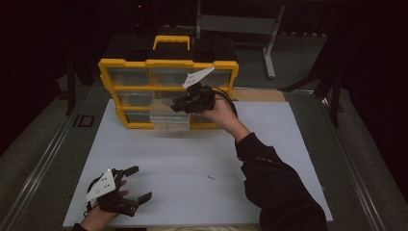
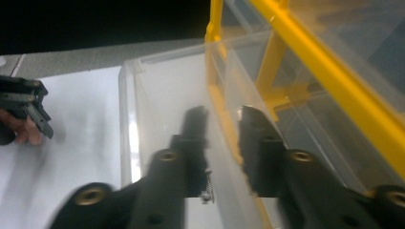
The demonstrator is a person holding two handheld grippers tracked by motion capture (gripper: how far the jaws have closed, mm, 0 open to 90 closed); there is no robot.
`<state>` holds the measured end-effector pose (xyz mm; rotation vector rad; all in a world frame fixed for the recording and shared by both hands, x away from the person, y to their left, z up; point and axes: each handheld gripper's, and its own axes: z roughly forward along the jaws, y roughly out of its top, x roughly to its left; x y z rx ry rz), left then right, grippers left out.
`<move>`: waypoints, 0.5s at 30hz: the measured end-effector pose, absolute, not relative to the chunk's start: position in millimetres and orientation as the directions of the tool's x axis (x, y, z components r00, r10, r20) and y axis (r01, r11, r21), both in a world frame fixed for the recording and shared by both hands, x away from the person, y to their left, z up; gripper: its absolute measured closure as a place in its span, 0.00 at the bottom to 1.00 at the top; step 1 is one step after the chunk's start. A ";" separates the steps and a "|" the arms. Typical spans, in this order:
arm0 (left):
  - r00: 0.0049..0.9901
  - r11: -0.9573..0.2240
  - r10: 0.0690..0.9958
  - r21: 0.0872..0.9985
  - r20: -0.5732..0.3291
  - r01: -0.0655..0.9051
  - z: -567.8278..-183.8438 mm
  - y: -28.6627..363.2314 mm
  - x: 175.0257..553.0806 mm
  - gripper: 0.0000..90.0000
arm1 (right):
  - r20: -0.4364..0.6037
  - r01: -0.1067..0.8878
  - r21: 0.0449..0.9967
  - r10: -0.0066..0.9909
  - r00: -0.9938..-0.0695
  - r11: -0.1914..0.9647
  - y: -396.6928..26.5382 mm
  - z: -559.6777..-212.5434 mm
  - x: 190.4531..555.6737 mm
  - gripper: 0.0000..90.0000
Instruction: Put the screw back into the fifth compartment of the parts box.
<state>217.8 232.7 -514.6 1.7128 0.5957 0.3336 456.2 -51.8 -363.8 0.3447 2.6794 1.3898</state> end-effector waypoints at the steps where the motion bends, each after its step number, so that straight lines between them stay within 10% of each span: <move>1: 0.826 -0.137 0.556 0.969 -0.098 0.207 -514.5 232.7 217.7 0.01 | 0.011 0.149 0.821 0.247 -0.969 0.552 -53.0 -362.3 455.4 0.72; 15: 0.827 -0.144 0.554 0.967 -0.097 0.209 -514.7 231.9 218.0 0.01 | 0.027 0.169 0.854 0.282 -0.959 0.492 -79.4 -344.2 440.7 0.47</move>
